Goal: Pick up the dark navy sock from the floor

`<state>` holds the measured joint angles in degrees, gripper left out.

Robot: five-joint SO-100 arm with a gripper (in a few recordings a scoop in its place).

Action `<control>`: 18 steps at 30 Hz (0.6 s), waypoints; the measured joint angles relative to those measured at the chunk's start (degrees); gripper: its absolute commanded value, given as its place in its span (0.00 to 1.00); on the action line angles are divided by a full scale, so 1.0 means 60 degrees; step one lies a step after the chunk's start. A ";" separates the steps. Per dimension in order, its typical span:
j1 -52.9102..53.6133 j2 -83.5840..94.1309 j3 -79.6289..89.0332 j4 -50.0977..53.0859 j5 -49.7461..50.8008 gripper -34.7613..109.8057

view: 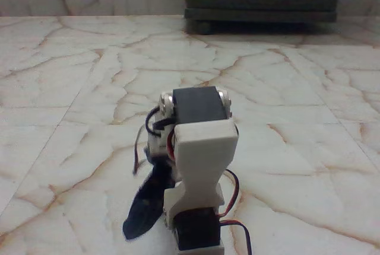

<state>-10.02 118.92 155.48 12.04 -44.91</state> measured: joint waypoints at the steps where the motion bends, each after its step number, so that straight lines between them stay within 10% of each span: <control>1: 0.0293 0.1172 0.0615 -0.0278 -0.0557 0.24; 18: 0.2109 0.3179 0.2915 -0.6738 -0.5654 0.24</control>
<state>2.64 137.99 172.97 -28.39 -78.84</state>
